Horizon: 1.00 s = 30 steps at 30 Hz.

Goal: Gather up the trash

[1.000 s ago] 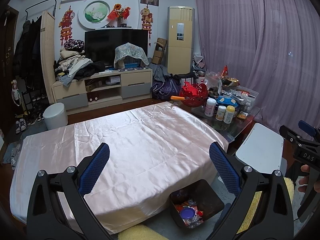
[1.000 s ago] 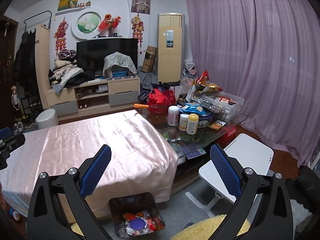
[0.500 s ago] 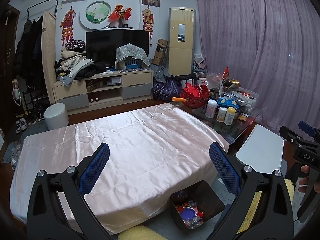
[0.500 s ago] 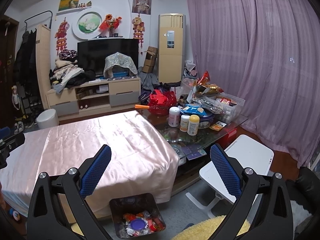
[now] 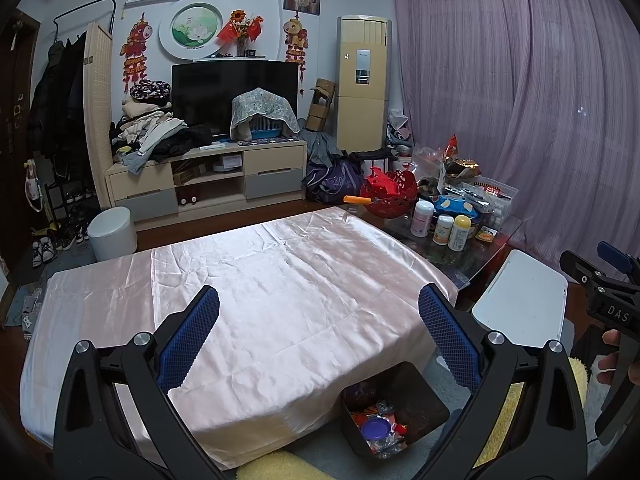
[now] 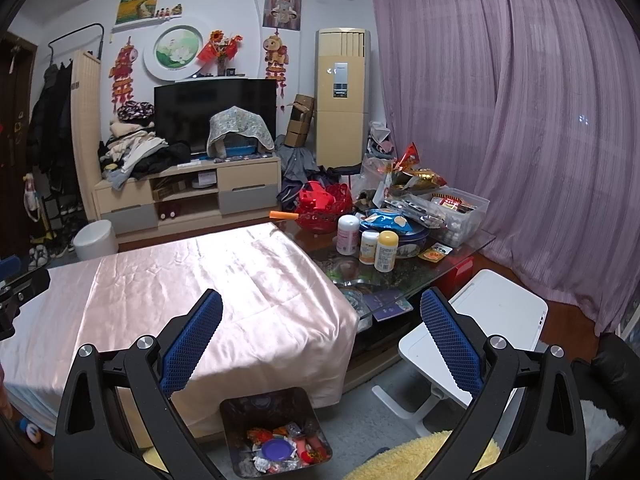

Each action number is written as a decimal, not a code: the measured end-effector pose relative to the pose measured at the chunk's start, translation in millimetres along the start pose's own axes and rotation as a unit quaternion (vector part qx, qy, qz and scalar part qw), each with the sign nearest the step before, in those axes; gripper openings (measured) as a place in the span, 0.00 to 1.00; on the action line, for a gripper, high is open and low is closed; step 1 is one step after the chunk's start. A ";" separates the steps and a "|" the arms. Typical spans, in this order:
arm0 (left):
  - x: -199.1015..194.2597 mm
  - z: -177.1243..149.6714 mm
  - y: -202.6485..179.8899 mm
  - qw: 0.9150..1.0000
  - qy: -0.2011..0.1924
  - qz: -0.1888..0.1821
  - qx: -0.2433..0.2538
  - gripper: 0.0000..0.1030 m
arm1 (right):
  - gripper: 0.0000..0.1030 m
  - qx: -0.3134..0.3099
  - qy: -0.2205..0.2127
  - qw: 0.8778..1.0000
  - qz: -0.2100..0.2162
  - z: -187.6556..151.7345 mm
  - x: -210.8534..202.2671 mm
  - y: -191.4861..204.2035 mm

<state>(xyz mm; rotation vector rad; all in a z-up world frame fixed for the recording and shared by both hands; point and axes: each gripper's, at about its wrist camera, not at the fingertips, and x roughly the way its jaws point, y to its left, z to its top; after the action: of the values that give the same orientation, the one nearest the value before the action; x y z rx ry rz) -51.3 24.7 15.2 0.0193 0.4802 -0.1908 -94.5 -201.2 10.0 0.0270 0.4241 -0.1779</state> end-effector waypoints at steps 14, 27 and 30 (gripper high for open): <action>-0.3 0.2 0.1 1.000 0.000 0.001 0.000 0.92 | 0.97 0.001 0.004 1.000 0.003 -0.1 1.6 -0.4; -1.2 1.5 -0.1 1.000 0.002 0.002 -0.003 0.92 | 0.97 0.001 0.005 1.000 0.003 0.6 3.0 -0.6; -1.2 1.4 0.0 1.000 0.002 0.002 -0.002 0.92 | 0.97 0.001 0.005 1.000 0.003 0.5 3.0 -0.4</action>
<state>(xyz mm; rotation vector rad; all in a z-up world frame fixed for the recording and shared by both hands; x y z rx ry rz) -51.7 24.9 17.0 0.0164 0.4844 -0.1864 -91.8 -202.2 9.2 0.0311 0.4346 -0.1717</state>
